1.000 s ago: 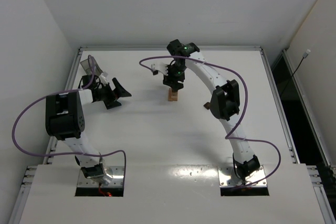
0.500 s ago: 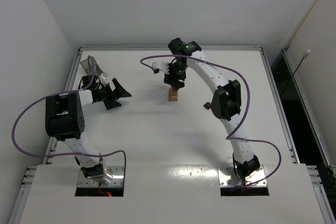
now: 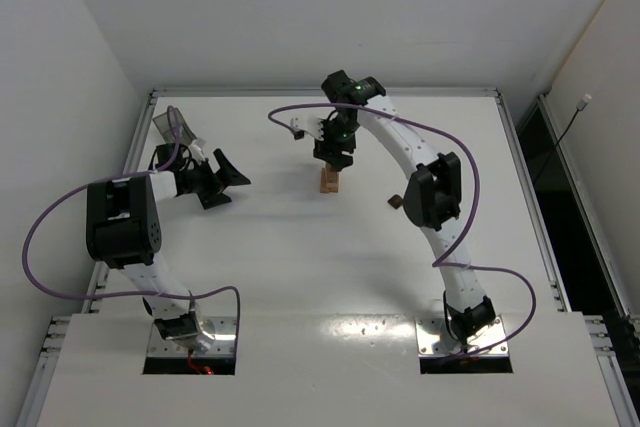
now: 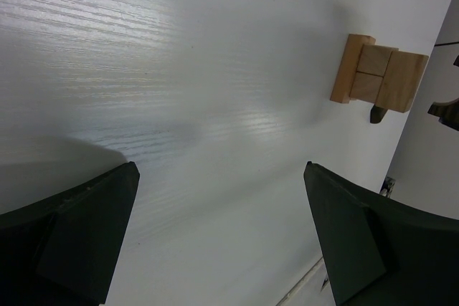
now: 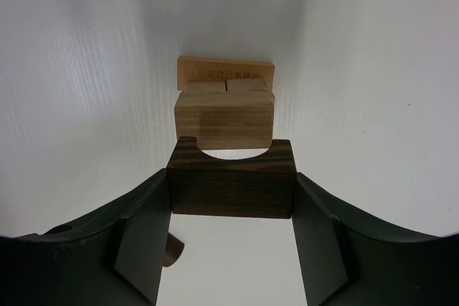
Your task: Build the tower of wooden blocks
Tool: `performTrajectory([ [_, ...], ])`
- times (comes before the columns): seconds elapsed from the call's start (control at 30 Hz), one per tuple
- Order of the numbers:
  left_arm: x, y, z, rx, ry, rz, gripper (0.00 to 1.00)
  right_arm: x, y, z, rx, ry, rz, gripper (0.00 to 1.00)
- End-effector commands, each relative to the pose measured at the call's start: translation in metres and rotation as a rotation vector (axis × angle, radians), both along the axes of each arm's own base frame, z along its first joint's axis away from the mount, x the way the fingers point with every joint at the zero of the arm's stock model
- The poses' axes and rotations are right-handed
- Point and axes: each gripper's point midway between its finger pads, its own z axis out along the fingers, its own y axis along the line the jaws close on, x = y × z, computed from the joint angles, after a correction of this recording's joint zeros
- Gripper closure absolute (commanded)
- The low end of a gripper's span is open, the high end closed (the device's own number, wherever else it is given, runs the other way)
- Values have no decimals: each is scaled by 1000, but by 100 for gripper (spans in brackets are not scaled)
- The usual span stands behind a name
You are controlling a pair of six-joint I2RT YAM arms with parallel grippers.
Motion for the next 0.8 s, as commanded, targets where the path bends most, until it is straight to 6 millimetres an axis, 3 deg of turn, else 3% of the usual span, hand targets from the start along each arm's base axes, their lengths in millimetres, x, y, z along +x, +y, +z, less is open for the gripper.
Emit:
performTrajectory([
  [0.0, 4, 1, 15, 5, -62, -3, 0, -3, 10, 37, 63, -57, 37, 85],
  [0.37, 4, 1, 15, 5, -62, -3, 0, -10, 21, 28, 47, -45, 61, 85],
  [0.77, 4, 1, 15, 5, -62, -3, 0, -3, 22, 13, 26, -44, 56, 85],
])
